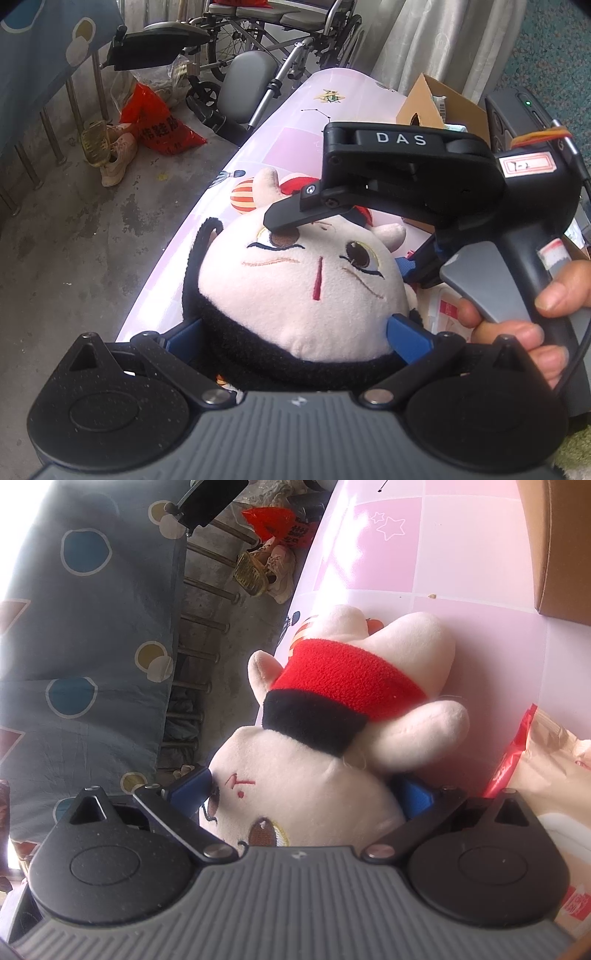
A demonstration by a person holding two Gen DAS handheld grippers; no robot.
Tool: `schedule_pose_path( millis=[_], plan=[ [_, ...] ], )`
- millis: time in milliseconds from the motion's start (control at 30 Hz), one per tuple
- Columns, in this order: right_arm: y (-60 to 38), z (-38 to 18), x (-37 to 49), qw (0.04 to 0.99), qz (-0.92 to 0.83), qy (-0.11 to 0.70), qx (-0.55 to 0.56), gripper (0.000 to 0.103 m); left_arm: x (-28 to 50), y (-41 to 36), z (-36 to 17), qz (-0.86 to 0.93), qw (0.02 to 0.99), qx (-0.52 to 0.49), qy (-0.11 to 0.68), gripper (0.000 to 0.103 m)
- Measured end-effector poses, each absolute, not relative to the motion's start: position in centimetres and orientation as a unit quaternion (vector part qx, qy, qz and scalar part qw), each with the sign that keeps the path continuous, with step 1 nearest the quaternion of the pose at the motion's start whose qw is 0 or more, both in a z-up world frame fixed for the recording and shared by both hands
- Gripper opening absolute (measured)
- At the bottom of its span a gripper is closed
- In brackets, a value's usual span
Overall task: Organize soft objects
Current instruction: 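Grasp the plush cat toy with the left tool while the right tool grasps its body, then lift the plush cat toy with both tools and carry it over the box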
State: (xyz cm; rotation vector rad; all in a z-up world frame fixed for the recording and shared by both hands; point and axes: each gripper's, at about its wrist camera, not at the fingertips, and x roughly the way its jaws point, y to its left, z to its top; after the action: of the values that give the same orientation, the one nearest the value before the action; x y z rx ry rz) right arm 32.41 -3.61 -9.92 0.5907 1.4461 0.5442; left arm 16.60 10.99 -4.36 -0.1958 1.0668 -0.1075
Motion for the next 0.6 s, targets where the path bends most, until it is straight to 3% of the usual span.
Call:
schedule_pose_path(
  millis=[600],
  plan=[
    [-4.3, -6.8, 30.6, 0.700, 0.263, 0.615, 0.252, 0.101, 15.1, 11.0, -1.7, -0.055, 0.870, -0.095, 0.481, 0.103]
  ],
)
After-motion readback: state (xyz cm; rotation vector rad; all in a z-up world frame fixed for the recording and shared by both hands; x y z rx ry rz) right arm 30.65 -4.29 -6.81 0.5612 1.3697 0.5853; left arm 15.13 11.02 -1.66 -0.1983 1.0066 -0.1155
